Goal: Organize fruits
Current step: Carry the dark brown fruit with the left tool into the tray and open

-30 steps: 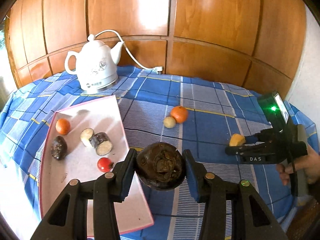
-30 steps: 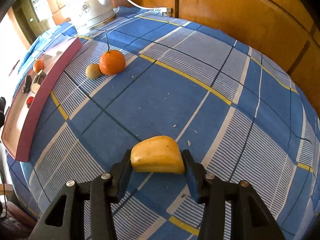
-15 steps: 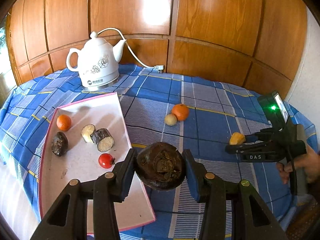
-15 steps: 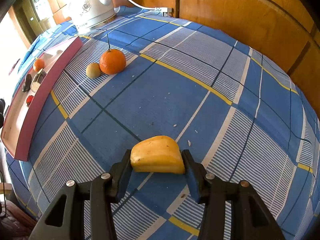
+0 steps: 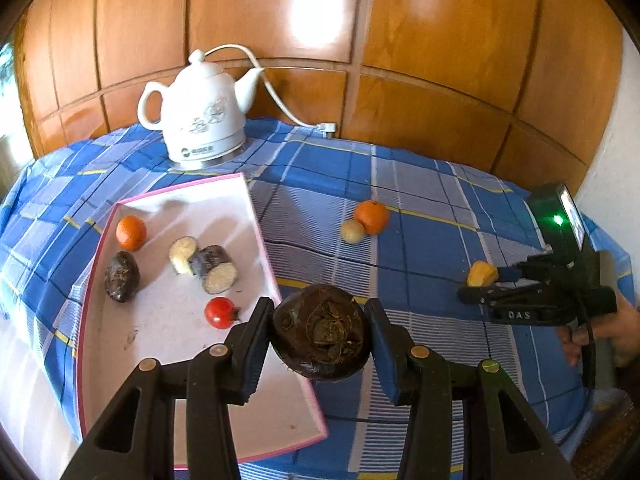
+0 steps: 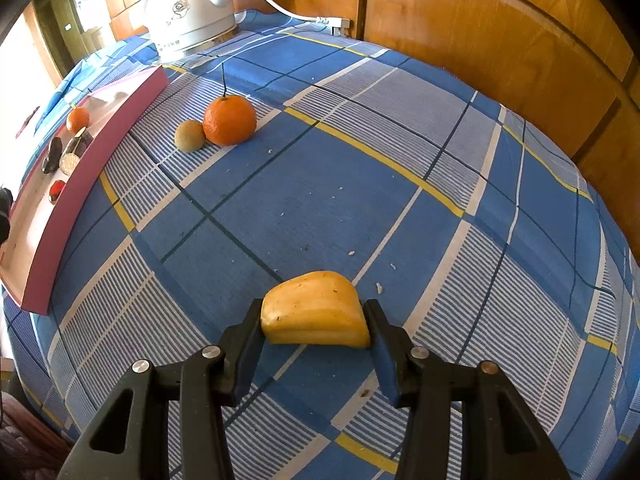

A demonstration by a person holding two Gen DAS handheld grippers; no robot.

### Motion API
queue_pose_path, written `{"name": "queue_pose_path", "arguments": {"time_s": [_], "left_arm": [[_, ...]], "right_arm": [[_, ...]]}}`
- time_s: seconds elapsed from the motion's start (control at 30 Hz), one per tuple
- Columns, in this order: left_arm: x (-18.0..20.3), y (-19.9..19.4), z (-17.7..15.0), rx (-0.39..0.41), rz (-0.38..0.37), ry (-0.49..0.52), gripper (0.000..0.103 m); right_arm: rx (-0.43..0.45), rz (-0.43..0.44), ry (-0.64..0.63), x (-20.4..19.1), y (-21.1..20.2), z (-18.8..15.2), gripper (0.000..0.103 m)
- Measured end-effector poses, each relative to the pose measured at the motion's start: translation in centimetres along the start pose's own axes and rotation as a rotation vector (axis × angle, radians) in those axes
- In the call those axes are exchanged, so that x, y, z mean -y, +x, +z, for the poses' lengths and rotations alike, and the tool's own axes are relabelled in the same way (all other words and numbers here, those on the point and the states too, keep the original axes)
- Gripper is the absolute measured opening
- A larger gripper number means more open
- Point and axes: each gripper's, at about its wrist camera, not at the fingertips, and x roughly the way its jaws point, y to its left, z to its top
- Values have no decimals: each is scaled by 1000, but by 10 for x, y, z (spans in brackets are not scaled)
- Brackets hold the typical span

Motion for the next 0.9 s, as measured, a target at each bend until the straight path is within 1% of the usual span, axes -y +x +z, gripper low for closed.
{"name": "queue_pose_path", "arguments": {"time_s": [0.07,0.13,0.33,0.4,0.43,0.53,0.63,0.73,0.8,0.87,0.9], "left_arm": [[-21,-1,4,-6,-3,-51,47],[-42,-1,6,-7,12,-100,47],[-129,0,16,0,65,-333,47],[-148,6,22,-2,66,-375,47],[-154,9,25,5,70,-384,47],[-160,22,38,26,60,-369,47],[-161,42,49,4,44,-371,47],[-163,67,62,-23,52,-352,47],[-165,80,66,-39,80,-343,47],[-167,91,68,-62,89,-343,47],[-168,94,69,-59,94,-337,51]], "right_arm": [[0,-1,0,0,0,0,49],[-2,-1,2,0,0,0,49],[-5,-4,2,-1,0,1,49],[-5,-4,3,-1,0,1,49],[-6,-4,3,-1,1,1,49],[-6,-4,4,-1,0,1,49],[-4,-5,4,-1,0,0,49],[-4,-3,6,0,1,0,49],[-4,-1,7,0,1,0,49],[-4,-2,6,0,1,0,49],[-3,-2,5,0,1,0,49]]}}
